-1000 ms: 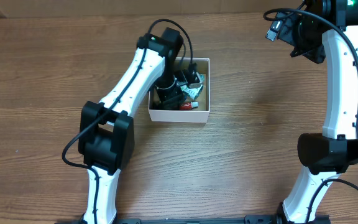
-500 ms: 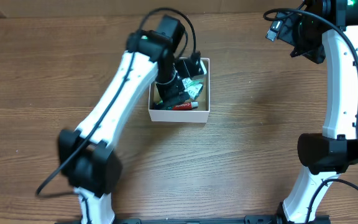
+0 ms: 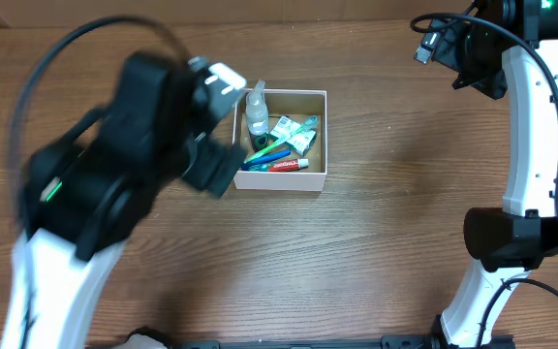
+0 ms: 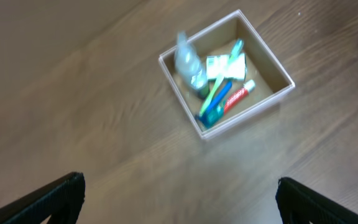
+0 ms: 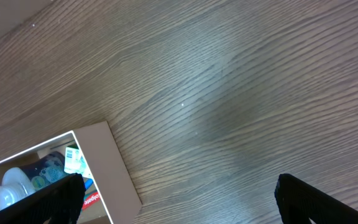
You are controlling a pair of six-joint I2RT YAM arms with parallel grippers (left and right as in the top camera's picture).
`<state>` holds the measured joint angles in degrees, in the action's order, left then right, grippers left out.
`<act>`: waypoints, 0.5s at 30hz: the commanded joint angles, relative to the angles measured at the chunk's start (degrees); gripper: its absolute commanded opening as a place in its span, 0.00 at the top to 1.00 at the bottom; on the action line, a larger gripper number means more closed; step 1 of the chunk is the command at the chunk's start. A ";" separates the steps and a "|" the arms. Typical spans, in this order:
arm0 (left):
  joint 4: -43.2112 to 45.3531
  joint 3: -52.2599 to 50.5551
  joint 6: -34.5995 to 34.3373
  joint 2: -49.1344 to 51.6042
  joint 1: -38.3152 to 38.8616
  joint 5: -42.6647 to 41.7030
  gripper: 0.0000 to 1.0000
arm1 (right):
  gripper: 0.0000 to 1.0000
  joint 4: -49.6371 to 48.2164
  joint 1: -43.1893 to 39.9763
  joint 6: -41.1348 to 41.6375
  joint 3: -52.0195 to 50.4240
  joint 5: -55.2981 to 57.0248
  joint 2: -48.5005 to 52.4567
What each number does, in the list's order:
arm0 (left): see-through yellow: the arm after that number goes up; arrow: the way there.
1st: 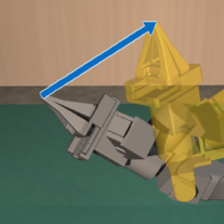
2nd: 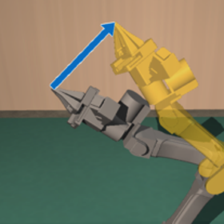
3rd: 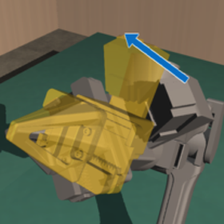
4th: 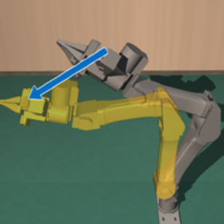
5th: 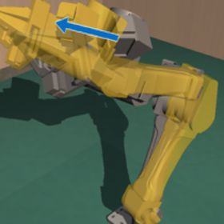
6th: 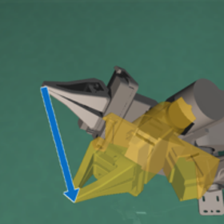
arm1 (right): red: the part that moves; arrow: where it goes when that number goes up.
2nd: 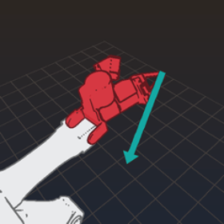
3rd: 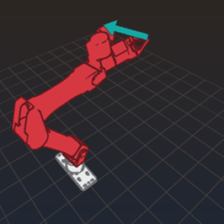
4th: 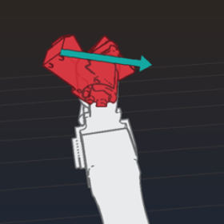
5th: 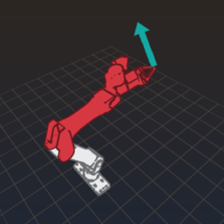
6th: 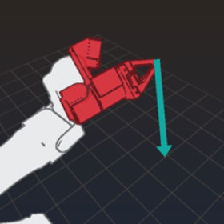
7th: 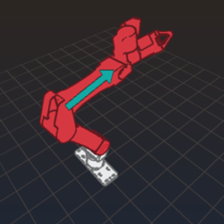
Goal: Pack container
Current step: 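Release the razor and pull the left gripper back toward its base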
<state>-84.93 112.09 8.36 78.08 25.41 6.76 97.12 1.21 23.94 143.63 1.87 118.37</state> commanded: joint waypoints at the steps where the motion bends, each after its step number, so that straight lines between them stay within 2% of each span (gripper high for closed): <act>1: -3.08 -0.39 -8.66 -7.85 0.02 2.67 0.00 | 0.00 -0.13 0.20 -0.11 1.07 0.15 -0.98; 7: -1.29 -8.04 -13.88 -21.62 0.02 2.89 0.00 | 0.00 -0.13 0.20 -0.11 1.07 0.15 -0.98; 15: 14.38 -34.07 -22.45 -46.80 0.02 3.93 0.00 | 0.00 -0.13 0.20 -0.11 1.07 0.15 -0.98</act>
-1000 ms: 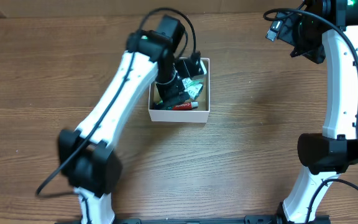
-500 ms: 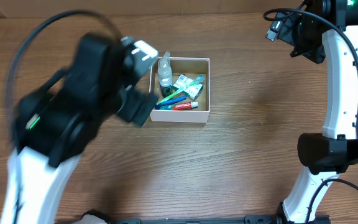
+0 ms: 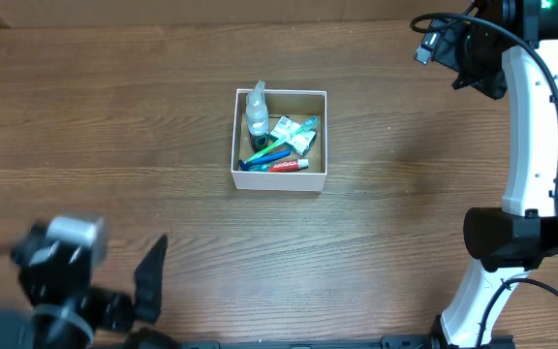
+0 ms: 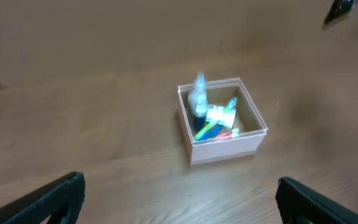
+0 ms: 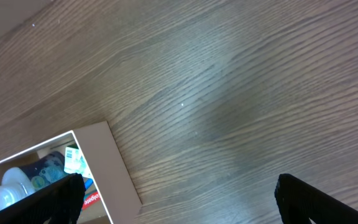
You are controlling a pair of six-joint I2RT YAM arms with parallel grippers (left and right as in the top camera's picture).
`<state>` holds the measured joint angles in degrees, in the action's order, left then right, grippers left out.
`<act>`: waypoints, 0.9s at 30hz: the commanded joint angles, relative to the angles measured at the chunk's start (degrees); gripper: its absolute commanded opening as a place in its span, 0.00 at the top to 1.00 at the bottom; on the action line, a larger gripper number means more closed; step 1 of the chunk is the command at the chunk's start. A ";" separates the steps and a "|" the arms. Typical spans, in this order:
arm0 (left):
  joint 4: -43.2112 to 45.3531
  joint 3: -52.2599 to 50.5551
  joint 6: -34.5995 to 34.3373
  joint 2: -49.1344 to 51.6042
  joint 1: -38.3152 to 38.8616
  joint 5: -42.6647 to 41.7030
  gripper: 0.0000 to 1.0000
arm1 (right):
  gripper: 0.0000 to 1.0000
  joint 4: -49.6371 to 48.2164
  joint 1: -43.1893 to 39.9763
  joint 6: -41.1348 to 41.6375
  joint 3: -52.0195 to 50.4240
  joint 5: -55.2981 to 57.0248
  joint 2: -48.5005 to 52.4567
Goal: Pack container
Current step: 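Release the razor and pull the left gripper back toward its base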
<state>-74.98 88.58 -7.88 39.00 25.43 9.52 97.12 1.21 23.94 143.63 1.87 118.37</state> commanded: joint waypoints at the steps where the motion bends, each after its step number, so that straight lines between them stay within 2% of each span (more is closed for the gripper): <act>1: 6.67 -14.27 -6.75 -10.05 0.00 1.18 0.00 | 0.00 -0.13 0.20 -0.11 1.07 0.17 -0.98; 6: 20.06 -35.39 -10.05 -18.58 0.00 1.14 0.00 | 0.00 -0.13 0.20 -0.11 1.07 0.15 -0.98; 11: 32.76 -50.07 -10.62 -19.23 0.00 -0.96 0.00 | 0.00 -0.13 0.20 -0.11 1.07 0.15 -0.98; 13: 37.33 -54.12 -10.69 -19.23 0.00 -1.60 0.00 | 0.00 -0.13 0.20 -0.11 1.07 0.15 -0.98; 16: 42.53 -59.36 -14.43 -19.23 0.00 -1.62 0.00 | 0.00 -0.13 0.20 -0.11 1.07 0.15 -0.98; 27: 53.02 -73.05 -18.14 -19.23 0.00 -1.40 0.00 | 0.00 -0.13 0.20 -0.11 1.07 0.15 -0.98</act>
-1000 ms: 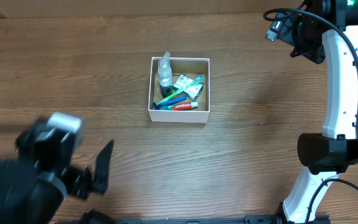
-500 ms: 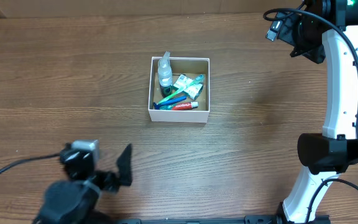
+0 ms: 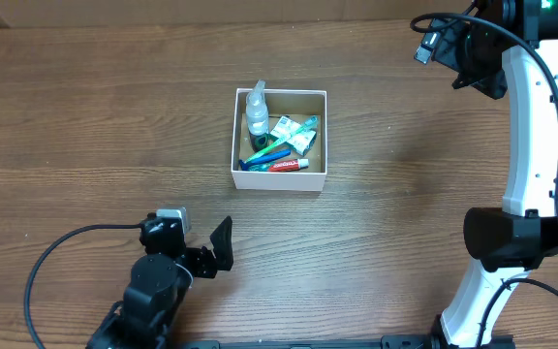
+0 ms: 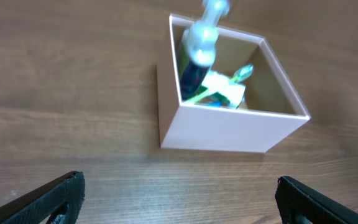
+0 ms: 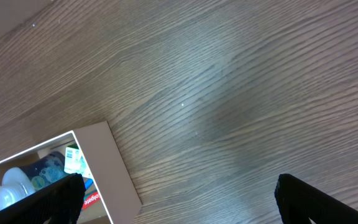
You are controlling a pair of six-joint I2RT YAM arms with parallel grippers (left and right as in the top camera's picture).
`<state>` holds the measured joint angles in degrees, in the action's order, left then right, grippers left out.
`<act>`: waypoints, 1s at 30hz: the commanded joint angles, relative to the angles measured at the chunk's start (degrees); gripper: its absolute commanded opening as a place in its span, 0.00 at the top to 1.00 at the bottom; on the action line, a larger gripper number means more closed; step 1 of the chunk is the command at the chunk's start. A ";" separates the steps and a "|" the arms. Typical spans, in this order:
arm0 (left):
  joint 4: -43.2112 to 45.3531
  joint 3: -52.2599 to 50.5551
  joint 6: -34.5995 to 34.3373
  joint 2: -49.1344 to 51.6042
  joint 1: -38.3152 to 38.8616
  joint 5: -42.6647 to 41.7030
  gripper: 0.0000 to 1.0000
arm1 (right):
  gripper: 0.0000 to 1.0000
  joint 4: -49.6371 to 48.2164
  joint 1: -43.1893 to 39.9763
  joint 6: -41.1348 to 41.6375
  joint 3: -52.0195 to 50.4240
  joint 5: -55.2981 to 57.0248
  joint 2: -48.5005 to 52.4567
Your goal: Pack container
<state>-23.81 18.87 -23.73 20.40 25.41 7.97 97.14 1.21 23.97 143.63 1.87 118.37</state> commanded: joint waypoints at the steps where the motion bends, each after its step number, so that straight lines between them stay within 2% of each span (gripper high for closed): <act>1: 2.45 -4.07 -2.27 -0.63 0.02 0.35 0.00 | 0.00 -0.15 0.20 -0.13 1.07 0.15 -0.98; 8: 4.35 -6.75 -2.14 -0.63 0.02 5.90 0.00 | 0.00 -0.15 0.20 -0.13 1.07 0.15 -0.98; 19: 8.22 -13.81 -1.90 -0.63 0.02 5.97 0.00 | 0.00 -0.15 0.20 -0.13 1.07 0.15 -0.98; 20: 8.13 -13.92 -0.76 -0.63 0.02 5.92 0.00 | 0.00 -0.15 0.20 -0.13 1.07 0.15 -0.98; 23: 7.82 -13.90 9.62 0.17 0.02 5.55 0.00 | 0.00 -0.15 0.20 -0.13 1.07 0.15 -0.98; 25: 7.82 -13.90 12.74 1.01 0.02 5.57 0.00 | 0.00 -0.15 0.20 -0.13 1.07 0.15 -0.98; 30: 7.85 -13.90 13.27 2.75 0.02 5.57 0.00 | 0.00 -0.15 0.20 -0.13 1.07 0.15 -0.98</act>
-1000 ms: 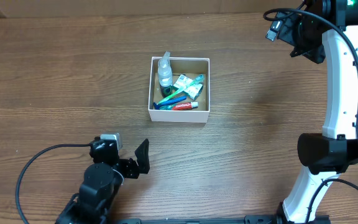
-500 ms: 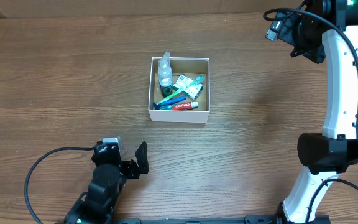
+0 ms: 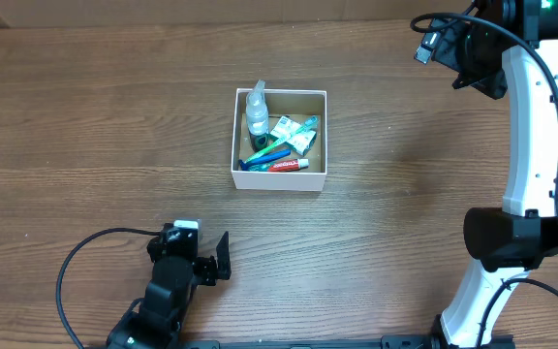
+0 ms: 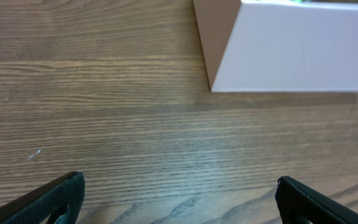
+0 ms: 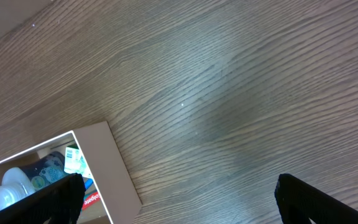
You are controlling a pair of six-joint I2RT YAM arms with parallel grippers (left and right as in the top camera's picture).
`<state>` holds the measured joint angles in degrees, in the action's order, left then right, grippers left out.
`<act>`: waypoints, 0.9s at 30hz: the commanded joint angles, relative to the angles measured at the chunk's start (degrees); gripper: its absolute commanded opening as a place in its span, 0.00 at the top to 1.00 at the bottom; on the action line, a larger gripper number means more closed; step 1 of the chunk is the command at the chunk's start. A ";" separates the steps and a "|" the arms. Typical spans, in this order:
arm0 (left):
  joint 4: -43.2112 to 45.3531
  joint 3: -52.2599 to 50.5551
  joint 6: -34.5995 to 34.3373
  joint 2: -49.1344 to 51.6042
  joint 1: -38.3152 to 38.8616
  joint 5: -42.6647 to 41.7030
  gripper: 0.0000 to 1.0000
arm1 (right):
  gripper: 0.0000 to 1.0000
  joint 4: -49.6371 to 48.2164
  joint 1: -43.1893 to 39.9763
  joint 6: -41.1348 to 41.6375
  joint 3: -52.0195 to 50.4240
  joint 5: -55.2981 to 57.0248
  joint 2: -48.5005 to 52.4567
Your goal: Pack container
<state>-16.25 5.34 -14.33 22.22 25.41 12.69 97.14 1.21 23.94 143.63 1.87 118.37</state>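
The white box (image 3: 279, 179) stands mid-table and holds a clear bottle (image 3: 257, 109), toothbrushes (image 3: 267, 153), a red-and-white toothpaste tube (image 3: 284, 166) and a green-white packet (image 3: 287, 131). My left gripper (image 4: 179, 205) sits low near the table's front edge, open and empty, facing the box's outer wall (image 4: 291, 50); the contents are hidden in that view. High at the far right, my right gripper (image 5: 179, 205) is open and empty, with the box corner (image 5: 114, 171) at its lower left.
Brown wooden table (image 3: 114, 116) all around the box. The left arm's black cable (image 3: 85, 254) loops over the front left of the table. The right arm's white links (image 3: 531, 126) run down the right side.
My left gripper has dropped lower and drawn back slightly toward the front edge; its view now shows only the box's side wall instead of the contents. The right arm has not moved.
My left arm was first raised just left of the box, open. Then it was at the table's front left corner. Then it lay low in front of the box, and now it sits lower still. The box, its contents and the right arm stayed put.
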 commanded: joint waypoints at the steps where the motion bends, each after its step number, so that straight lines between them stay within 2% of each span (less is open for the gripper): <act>1: 0.28 -0.37 3.89 1.09 0.02 0.90 0.00 | 0.00 -0.15 0.20 -0.11 1.07 0.15 -0.98; 27: 0.50 -0.37 2.75 0.00 -0.22 0.35 0.00 | 0.00 -0.15 0.20 -0.11 1.07 0.15 -0.98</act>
<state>-16.19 5.26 -11.84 23.27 25.41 12.69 97.12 1.21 23.94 143.63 1.87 118.37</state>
